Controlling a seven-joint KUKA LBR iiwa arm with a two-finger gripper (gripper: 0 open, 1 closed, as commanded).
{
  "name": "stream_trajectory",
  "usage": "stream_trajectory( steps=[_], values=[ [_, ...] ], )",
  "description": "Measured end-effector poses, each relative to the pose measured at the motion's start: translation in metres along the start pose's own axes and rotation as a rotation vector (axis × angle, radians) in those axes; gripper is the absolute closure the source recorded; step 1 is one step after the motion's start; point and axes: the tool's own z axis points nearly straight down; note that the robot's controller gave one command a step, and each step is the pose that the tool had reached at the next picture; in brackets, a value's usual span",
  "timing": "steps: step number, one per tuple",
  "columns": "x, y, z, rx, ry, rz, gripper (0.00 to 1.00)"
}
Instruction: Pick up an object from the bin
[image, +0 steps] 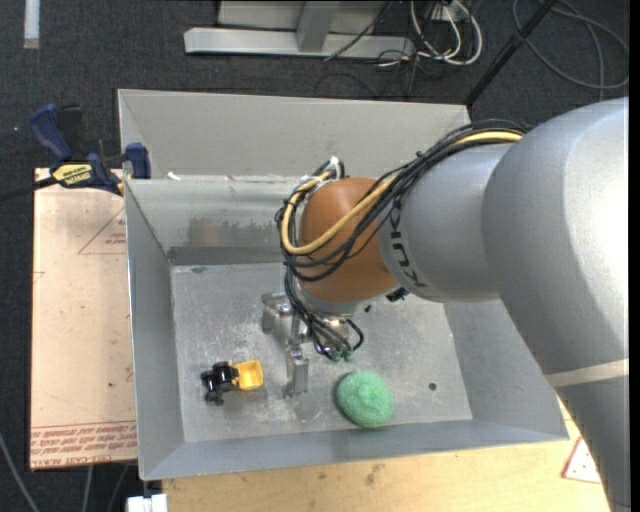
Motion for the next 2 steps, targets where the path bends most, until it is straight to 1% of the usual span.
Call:
stream_trajectory(
  steps=[1, 2],
  values=[
    [0.015, 0.017, 0.002, 0.000, 0.002, -0.137, 0.00],
    [0.003, 0.057, 0.003, -0.002, -0.002, -0.138, 1.00]
  ],
)
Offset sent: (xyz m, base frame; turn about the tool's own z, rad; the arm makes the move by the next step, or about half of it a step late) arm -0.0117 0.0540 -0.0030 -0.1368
